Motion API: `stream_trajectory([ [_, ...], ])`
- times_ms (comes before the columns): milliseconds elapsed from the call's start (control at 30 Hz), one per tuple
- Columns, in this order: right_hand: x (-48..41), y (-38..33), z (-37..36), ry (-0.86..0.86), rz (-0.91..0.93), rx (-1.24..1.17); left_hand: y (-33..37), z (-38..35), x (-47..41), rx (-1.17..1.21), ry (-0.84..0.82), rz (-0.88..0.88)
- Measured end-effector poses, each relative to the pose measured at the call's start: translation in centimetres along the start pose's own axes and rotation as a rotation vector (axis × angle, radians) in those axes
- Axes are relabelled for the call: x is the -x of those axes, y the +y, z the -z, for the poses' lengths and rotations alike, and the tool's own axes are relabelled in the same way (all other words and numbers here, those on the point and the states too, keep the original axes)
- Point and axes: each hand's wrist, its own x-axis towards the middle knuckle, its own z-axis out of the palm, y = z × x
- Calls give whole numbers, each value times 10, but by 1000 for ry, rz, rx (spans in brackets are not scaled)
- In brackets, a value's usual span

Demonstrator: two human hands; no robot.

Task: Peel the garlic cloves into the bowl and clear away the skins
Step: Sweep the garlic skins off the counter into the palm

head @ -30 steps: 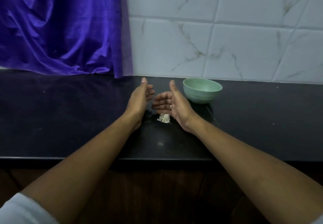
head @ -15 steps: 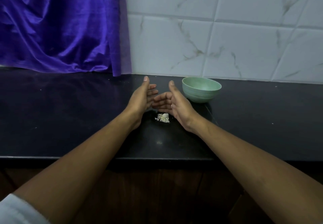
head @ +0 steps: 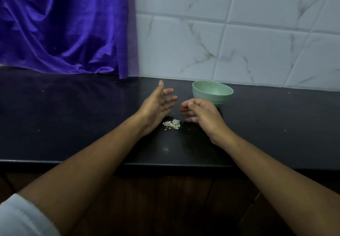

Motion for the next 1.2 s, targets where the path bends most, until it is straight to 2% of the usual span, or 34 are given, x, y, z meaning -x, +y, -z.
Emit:
stream_trajectory([
  [100,7,-5,5,-42,174,619,4,6,0,39,110,-42],
  [200,11,-12,1,-158,209,1145,6,10,-1,49,211,-57],
  [267,7,-13,-8,-179,265,1277,6,12,-1,58,242,-52],
  [367,-2,-15,-27,-242,336,1342,8,13,0,78,267,-50],
  [733,-22,-19,-40,-411,404,1263,9,15,2,68,333,10],
  [900,-29,-9,-38,-368,367,1156,5,9,9,192,311,58],
  [1067,-49,-16,-35,-147,73,641,3,2,14,448,306,139],
  [1133,-56,-30,-40,-134,-16,473,2,-1,15,551,293,169],
  [1200,-62,-45,-52,-177,-86,420,3,-2,16,670,273,198],
])
